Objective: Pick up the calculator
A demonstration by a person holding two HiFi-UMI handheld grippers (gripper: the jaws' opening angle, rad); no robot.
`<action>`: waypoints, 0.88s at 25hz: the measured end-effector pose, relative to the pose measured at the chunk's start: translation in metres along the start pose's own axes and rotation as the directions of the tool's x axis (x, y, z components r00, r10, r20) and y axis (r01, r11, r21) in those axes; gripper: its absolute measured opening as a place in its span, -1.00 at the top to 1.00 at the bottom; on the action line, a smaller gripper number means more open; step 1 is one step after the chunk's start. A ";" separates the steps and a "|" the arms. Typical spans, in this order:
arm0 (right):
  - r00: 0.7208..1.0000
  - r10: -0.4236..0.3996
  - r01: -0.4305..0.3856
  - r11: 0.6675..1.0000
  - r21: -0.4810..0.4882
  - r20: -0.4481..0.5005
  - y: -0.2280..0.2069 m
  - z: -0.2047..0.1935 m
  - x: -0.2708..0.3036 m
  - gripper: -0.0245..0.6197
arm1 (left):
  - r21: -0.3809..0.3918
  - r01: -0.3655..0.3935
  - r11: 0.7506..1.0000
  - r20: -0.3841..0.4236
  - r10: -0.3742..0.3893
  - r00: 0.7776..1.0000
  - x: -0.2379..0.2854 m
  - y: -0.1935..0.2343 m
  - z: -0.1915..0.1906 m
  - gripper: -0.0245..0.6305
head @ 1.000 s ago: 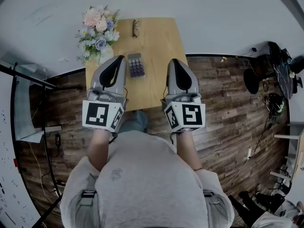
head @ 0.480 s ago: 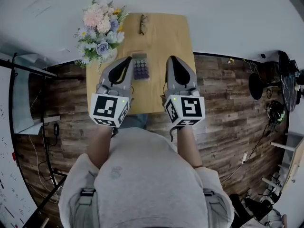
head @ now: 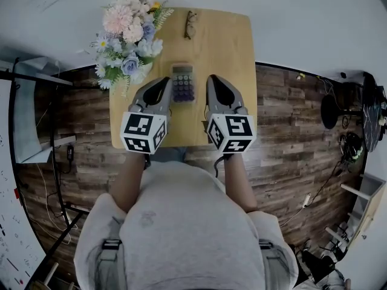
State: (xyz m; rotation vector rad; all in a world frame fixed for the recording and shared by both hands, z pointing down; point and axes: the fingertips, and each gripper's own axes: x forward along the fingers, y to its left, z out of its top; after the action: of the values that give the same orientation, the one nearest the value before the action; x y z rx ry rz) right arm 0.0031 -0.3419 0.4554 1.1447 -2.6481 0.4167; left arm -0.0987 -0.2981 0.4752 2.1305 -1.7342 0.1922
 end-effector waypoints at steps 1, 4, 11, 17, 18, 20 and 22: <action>1.000 0.005 -0.005 1.000 0.013 -0.024 -0.001 -0.007 0.004 0.92 | -0.016 -0.001 1.000 -0.020 0.001 1.000 0.003 0.003 -0.007 0.91; 0.995 0.021 -0.017 0.999 0.045 -0.096 -0.004 -0.029 0.017 0.92 | -0.062 -0.010 0.998 -0.075 0.006 0.997 0.012 0.011 -0.027 0.88; 0.970 0.055 -0.030 0.994 0.105 -0.239 -0.008 -0.078 0.042 0.87 | -0.158 -0.026 0.987 -0.179 -0.003 0.984 0.028 0.027 -0.067 0.79; 0.942 0.084 -0.031 0.986 0.164 -0.326 -0.012 -0.110 0.057 0.75 | -0.220 -0.010 0.975 -0.256 -0.047 0.966 0.043 0.027 -0.095 0.63; 0.936 0.089 -0.032 0.985 0.172 -0.340 -0.012 -0.115 0.060 0.73 | -0.229 -0.011 0.973 -0.268 -0.052 0.962 0.046 0.027 -0.100 0.61; 0.925 0.103 -0.034 0.981 0.190 -0.366 -0.012 -0.124 0.064 0.67 | -0.246 -0.019 0.969 -0.288 -0.054 0.956 0.049 0.030 -0.107 0.56; 0.913 0.119 -0.037 0.977 0.212 -0.389 -0.012 -0.133 0.067 0.62 | -0.266 -0.031 0.964 -0.303 -0.053 0.952 0.053 0.033 -0.114 0.56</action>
State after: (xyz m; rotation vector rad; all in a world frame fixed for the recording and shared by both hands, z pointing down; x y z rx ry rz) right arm -0.0201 -0.3490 0.6030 0.8873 -2.3327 0.8533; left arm -0.1038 -0.3086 0.6042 1.8059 -1.4757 0.2560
